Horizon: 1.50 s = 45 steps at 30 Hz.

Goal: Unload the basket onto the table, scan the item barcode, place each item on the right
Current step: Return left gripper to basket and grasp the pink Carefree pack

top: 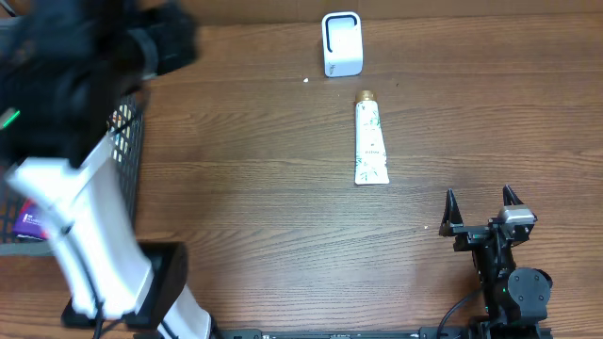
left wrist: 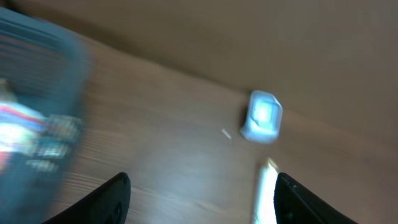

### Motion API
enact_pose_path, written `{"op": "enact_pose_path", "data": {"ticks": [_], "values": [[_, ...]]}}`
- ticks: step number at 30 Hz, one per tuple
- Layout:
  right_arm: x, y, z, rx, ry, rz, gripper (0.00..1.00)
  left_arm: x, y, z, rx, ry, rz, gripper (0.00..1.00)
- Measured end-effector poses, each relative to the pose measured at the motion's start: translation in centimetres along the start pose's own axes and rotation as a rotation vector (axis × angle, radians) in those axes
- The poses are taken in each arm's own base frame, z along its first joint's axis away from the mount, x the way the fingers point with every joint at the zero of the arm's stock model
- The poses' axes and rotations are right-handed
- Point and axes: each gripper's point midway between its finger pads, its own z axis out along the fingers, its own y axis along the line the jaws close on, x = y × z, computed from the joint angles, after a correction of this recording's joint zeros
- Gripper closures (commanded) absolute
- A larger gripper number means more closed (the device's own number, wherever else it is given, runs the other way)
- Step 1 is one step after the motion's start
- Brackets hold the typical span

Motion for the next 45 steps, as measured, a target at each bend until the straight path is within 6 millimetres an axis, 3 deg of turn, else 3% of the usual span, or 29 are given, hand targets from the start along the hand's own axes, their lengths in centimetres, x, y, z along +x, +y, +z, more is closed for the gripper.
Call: {"op": "enact_pose_path", "data": {"ticks": [3,4,7,8,11,17,21,27,30,34,41,45], "values": [[0.0,0.0,0.0,0.000,0.000,0.000,0.00,-1.7,3.8,-2.2,-0.112,-0.090,-0.037,0.22],[0.0,0.0,0.0,0.001,0.000,0.000,0.00,-2.3,5.6,-2.6,-0.165,-0.112,-0.058,0.15],[0.0,0.0,0.0,0.000,0.000,0.000,0.00,-2.9,11.2,-2.3,-0.329,-0.109,-0.131,0.00],[0.0,0.0,0.0,0.000,0.000,0.000,0.00,-2.7,13.1,-1.9,-0.381,-0.091,-0.163,0.00],[0.0,0.0,0.0,0.000,0.000,0.000,0.00,-1.6,17.5,-0.7,-0.497,-0.019,-0.236,0.00],[0.0,0.0,0.0,0.000,0.000,0.000,0.00,2.8,25.9,2.2,-0.708,0.178,-0.416,0.00],[0.0,0.0,0.0,0.000,0.000,0.000,0.00,5.3,28.8,4.6,-0.759,0.282,-0.478,0.00],[0.0,0.0,0.0,0.000,0.000,0.000,0.00,9.5,31.8,10.5,-0.794,0.438,-0.509,0.00],[0.0,0.0,0.0,0.000,0.000,0.000,0.00,13.0,33.5,13.0,-0.846,0.545,-0.547,0.00],[0.0,0.0,0.0,0.000,0.000,0.000,0.00,15.9,35.9,14.3,-0.919,0.610,-0.590,0.00],[0.0,0.0,0.0,0.000,0.000,0.000,0.00,17.0,38.5,15.7,-0.947,0.566,-0.614,0.01],[0.0,0.0,0.0,0.000,0.000,0.000,0.00,18.7,39.1,17.0,-0.949,0.579,-0.613,0.08]]}}
